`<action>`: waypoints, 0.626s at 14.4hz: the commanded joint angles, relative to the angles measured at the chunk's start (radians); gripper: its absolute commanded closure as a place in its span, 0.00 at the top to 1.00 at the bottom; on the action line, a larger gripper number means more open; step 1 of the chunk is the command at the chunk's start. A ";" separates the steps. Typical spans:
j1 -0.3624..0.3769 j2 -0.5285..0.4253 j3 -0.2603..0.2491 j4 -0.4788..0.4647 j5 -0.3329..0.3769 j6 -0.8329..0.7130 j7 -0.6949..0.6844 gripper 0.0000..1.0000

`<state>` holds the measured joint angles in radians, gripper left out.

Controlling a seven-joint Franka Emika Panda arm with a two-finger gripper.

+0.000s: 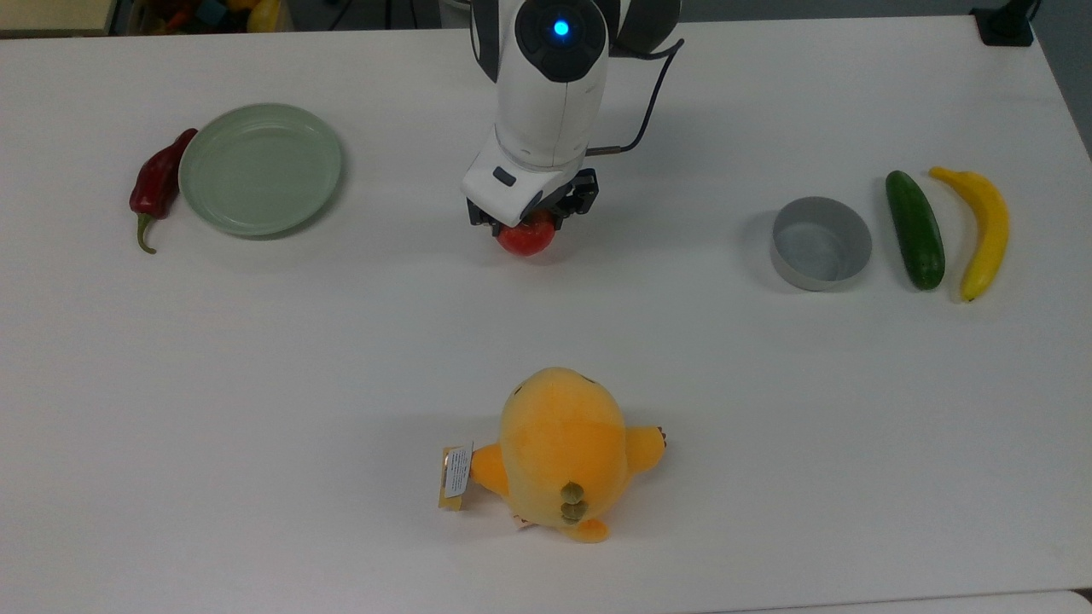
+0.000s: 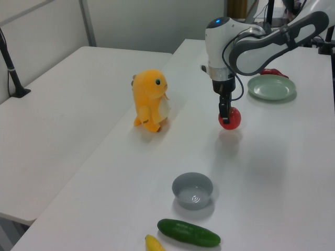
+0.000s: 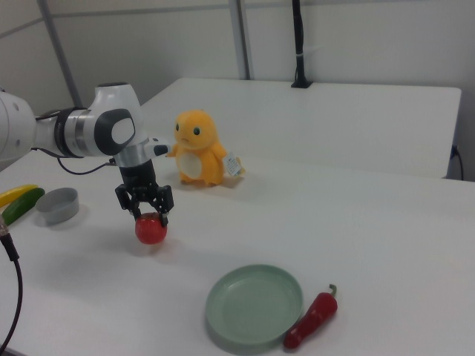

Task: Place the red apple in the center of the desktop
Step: 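Lower the apple onto the table and open the gripper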

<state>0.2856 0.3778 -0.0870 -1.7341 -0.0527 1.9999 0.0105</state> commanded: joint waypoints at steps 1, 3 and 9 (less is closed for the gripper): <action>0.000 -0.008 -0.005 -0.024 0.002 0.025 -0.018 0.83; 0.000 -0.010 -0.007 -0.024 0.002 0.025 -0.018 1.00; 0.001 -0.039 -0.005 -0.018 0.002 0.020 -0.014 1.00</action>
<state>0.2826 0.3774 -0.0870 -1.7311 -0.0528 2.0003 0.0102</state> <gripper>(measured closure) 0.000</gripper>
